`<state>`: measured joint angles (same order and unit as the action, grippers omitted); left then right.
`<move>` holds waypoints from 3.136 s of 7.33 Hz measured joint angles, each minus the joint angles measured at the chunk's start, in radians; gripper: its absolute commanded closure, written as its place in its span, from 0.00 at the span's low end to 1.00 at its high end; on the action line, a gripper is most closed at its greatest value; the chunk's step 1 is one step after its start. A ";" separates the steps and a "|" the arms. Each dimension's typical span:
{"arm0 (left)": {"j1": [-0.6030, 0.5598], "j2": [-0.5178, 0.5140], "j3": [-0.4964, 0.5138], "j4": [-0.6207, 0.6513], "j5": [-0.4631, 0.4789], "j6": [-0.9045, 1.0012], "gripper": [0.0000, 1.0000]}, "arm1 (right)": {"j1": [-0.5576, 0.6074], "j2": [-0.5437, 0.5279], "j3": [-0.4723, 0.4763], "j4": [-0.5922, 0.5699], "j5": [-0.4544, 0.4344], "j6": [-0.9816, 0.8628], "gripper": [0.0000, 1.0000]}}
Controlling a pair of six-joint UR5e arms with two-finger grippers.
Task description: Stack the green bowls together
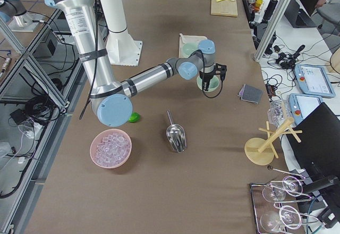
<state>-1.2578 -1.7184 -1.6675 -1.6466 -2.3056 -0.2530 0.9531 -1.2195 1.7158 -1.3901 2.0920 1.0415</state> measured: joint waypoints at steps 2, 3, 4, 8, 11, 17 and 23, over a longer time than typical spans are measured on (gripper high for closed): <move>0.000 0.000 0.000 0.001 0.000 -0.001 0.01 | -0.077 0.103 0.035 -0.074 -0.013 0.084 1.00; 0.000 -0.001 0.000 0.001 0.000 -0.002 0.01 | -0.117 0.149 0.047 -0.102 -0.036 0.135 1.00; 0.001 -0.002 -0.001 0.001 0.000 -0.002 0.01 | -0.159 0.187 0.062 -0.137 -0.071 0.190 1.00; 0.003 -0.004 -0.004 0.001 0.001 -0.001 0.01 | -0.336 0.277 0.081 -0.204 -0.224 0.361 1.00; 0.003 -0.003 -0.004 0.001 0.003 -0.002 0.01 | -0.380 0.325 0.055 -0.205 -0.250 0.401 1.00; 0.005 -0.003 -0.001 0.001 0.003 -0.002 0.01 | -0.383 0.362 -0.005 -0.198 -0.269 0.395 1.00; 0.006 -0.003 -0.001 0.001 0.005 -0.002 0.01 | -0.382 0.359 -0.034 -0.165 -0.270 0.394 1.00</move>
<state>-1.2518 -1.7211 -1.6683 -1.6456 -2.3010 -0.2547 0.5706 -0.8603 1.6821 -1.5550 1.8224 1.4358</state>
